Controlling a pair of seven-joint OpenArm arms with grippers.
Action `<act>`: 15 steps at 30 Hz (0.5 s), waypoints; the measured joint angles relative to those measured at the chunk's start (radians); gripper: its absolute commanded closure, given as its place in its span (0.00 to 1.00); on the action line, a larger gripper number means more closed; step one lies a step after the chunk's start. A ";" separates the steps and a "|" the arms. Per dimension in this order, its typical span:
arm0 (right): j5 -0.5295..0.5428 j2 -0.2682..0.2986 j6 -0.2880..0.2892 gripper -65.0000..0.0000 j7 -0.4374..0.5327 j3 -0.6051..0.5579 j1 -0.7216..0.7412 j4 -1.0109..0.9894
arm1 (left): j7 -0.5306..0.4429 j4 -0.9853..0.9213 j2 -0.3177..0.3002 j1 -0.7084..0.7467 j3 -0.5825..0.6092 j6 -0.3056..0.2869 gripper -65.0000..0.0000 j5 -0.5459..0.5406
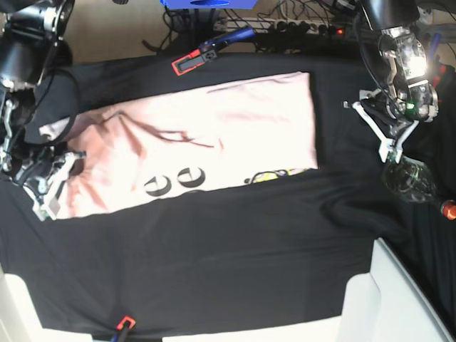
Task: Fold the T-shirt properly
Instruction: 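Grasp the hem end with the right gripper and fold it over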
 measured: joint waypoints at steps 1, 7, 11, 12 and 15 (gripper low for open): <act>0.001 -0.004 -0.021 0.99 -0.006 -0.001 -0.013 0.023 | 0.000 0.000 -0.002 0.001 -0.001 0.000 0.57 0.001; -0.001 -0.024 -0.183 0.99 -0.008 -0.177 -0.087 0.192 | 0.002 0.001 -0.018 0.024 -0.043 0.000 0.57 0.000; 0.004 -0.061 -0.273 0.99 -0.015 -0.233 -0.101 0.275 | 0.004 0.002 -0.033 0.042 -0.140 0.000 0.57 0.012; 0.000 -0.063 -0.288 0.99 -0.016 -0.247 -0.099 0.283 | 0.004 0.002 -0.039 0.048 -0.160 0.000 0.57 0.035; -0.006 -0.072 -0.358 0.99 -0.016 -0.301 -0.100 0.294 | 0.009 0.002 -0.044 0.058 -0.213 0.000 0.57 0.121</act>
